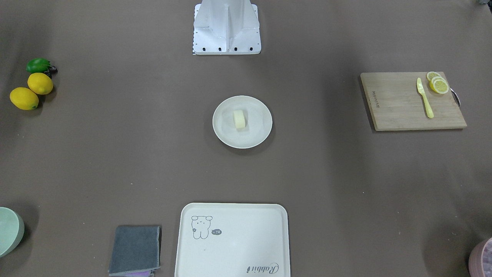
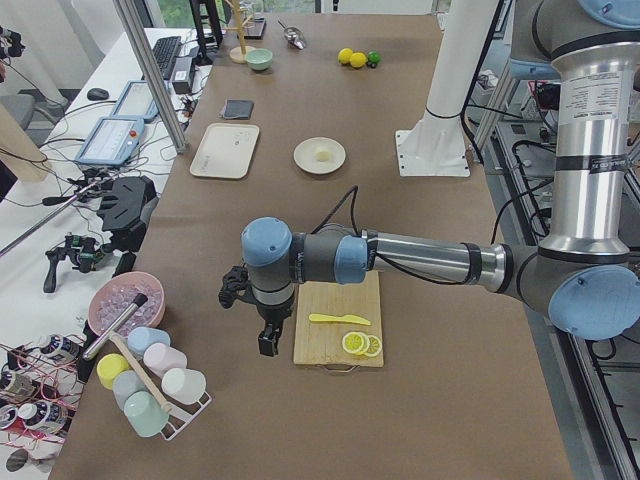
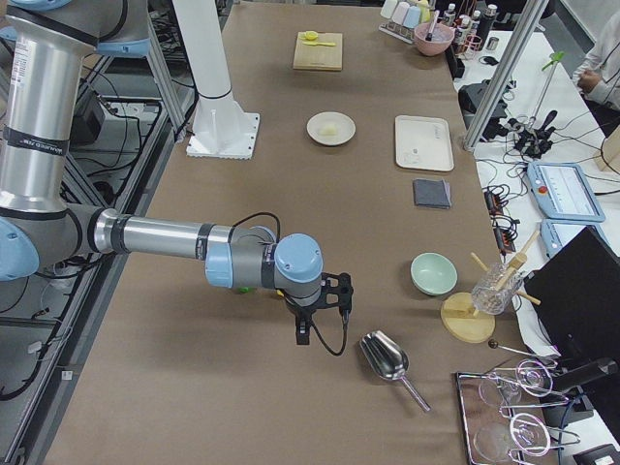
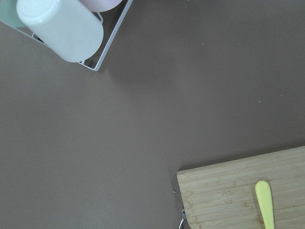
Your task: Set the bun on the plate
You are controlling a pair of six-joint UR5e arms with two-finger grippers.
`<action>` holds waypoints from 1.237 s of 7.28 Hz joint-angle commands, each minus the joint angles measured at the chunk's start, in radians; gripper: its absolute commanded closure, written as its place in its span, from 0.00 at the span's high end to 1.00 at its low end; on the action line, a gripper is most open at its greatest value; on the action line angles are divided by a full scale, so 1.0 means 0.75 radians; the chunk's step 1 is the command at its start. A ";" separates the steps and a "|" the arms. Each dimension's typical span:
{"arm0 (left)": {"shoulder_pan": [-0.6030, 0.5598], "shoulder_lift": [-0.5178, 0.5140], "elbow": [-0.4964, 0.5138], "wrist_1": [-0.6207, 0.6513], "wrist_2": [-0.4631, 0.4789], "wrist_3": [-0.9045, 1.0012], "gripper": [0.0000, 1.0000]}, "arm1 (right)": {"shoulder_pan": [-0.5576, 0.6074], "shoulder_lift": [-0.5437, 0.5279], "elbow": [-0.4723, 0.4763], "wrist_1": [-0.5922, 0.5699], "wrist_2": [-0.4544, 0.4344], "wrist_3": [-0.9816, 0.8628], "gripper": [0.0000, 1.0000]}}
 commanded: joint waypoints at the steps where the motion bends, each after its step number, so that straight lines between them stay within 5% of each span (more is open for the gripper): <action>1: -0.006 0.126 -0.037 -0.081 -0.005 -0.065 0.98 | 0.000 0.000 0.000 0.000 0.001 -0.001 1.00; 3: -0.004 0.149 -0.020 -0.179 -0.001 -0.278 0.98 | 0.000 0.000 0.000 0.000 0.001 -0.001 1.00; 9: 0.007 0.147 -0.026 -0.184 -0.003 -0.274 0.98 | 0.000 0.000 0.004 0.002 0.001 -0.007 1.00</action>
